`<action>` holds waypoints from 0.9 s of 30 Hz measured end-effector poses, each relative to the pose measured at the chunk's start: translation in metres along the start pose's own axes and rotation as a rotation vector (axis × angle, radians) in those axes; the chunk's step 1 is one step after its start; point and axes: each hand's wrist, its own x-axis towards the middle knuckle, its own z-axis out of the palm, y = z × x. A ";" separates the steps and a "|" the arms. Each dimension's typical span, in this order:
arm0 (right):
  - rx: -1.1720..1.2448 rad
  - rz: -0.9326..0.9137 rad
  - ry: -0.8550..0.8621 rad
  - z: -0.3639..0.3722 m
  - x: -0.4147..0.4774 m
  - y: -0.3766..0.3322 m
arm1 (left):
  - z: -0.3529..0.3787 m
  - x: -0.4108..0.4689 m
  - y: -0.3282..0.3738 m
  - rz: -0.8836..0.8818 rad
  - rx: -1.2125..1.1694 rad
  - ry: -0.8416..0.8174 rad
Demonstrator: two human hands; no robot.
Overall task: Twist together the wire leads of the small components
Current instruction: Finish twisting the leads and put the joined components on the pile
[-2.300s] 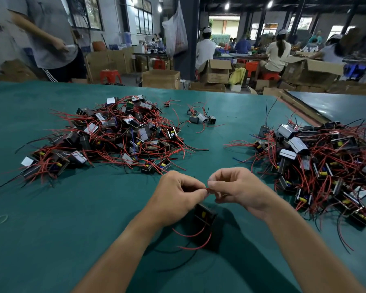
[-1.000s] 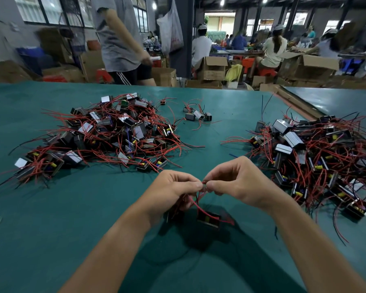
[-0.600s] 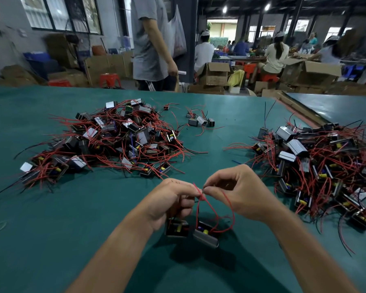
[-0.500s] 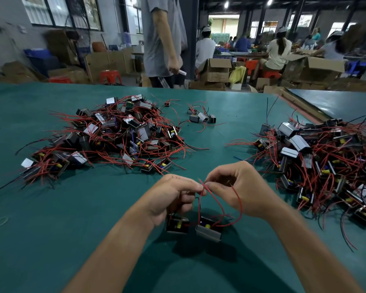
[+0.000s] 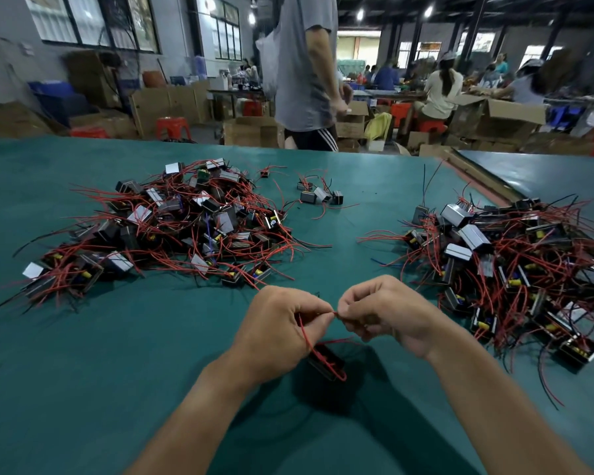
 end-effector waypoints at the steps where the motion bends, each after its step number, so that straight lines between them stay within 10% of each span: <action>1: 0.060 0.082 -0.025 -0.001 0.001 0.001 | 0.000 0.000 0.000 0.068 0.083 -0.002; 5: 0.212 0.196 -0.107 -0.001 0.003 0.003 | 0.001 -0.002 0.003 0.064 0.102 -0.009; 17: -0.212 -0.475 0.068 0.001 0.001 0.007 | -0.009 0.007 0.009 -0.708 -0.722 -0.144; 27: -0.168 -0.246 0.029 0.003 0.003 0.006 | -0.004 0.004 0.010 -0.532 -0.515 -0.126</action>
